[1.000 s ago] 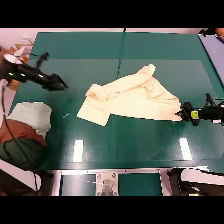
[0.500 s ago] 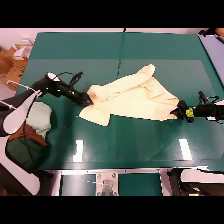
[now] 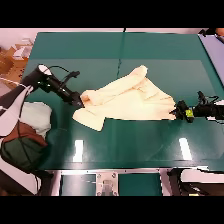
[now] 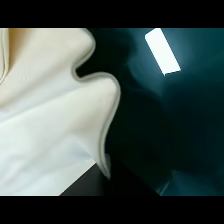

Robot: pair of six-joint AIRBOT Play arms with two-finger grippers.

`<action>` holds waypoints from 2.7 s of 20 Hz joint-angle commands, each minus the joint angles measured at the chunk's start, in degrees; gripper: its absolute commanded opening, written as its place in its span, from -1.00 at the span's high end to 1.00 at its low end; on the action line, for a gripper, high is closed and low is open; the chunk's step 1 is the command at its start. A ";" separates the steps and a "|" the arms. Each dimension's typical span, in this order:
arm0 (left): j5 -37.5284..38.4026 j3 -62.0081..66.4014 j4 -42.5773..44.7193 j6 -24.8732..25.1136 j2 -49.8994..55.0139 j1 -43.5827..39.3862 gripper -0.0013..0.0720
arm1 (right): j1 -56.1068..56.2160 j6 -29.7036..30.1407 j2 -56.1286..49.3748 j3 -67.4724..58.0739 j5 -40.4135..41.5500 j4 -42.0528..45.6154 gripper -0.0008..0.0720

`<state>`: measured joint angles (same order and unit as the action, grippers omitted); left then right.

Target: Fold the shirts.

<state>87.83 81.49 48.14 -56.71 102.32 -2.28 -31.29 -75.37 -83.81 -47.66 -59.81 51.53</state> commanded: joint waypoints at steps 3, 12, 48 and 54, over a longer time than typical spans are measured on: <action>4.09 -2.93 -3.93 -3.48 -1.97 0.55 0.89 | 0.17 2.25 0.17 -0.07 -3.96 -2.19 0.95; -6.93 31.01 -20.26 -6.23 -20.11 0.72 0.90 | 0.35 13.07 20.24 -26.69 -13.86 -43.45 0.95; -48.15 12.66 -29.03 16.28 3.85 -6.05 0.81 | 6.80 29.14 -8.79 -13.92 23.41 -42.99 0.92; -27.30 18.58 -25.90 8.15 3.28 2.27 -0.85 | -0.66 25.57 -9.31 -21.00 8.96 -33.22 0.38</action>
<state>47.16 96.75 20.18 -44.18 105.12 -4.60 -27.83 -47.09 -92.29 -65.54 -41.76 12.38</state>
